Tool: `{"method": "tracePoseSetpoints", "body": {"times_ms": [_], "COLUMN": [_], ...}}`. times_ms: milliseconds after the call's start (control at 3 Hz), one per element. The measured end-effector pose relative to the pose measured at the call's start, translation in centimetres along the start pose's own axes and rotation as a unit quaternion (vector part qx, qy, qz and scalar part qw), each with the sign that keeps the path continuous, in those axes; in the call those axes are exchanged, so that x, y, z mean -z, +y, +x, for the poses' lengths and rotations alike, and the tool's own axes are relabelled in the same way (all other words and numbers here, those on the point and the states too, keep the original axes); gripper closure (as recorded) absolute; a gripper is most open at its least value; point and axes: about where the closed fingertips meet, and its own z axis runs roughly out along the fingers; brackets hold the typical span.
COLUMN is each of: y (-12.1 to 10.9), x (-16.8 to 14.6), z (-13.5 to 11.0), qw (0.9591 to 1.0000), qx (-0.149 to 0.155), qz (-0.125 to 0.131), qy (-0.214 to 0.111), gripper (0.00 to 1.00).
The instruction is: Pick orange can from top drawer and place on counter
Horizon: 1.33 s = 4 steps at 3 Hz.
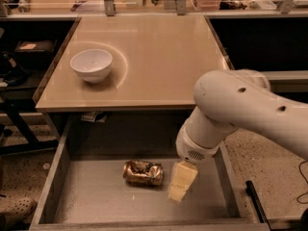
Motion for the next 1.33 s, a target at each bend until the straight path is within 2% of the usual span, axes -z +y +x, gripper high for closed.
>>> {"method": "tracePoseSetpoints", "body": {"times_ms": [333,667,1000,1333], "y": [-1.5,-1.7,-1.2,-1.0], "x": [-3.7,-4.4,-4.9,-6.3], "z": [-0.8,-0.9,-1.6,-4.4], "qw": [0.9998,0.9996,0.9996,0.9993], "qx": [-0.015,-0.018,-0.019,-0.013], "qz": [-0.015,-0.02,-0.015,-0.004], "qy": [-0.003,-0.004,-0.014,-0.033], "gripper": [0.0,0.0,0.0,0.0]}}
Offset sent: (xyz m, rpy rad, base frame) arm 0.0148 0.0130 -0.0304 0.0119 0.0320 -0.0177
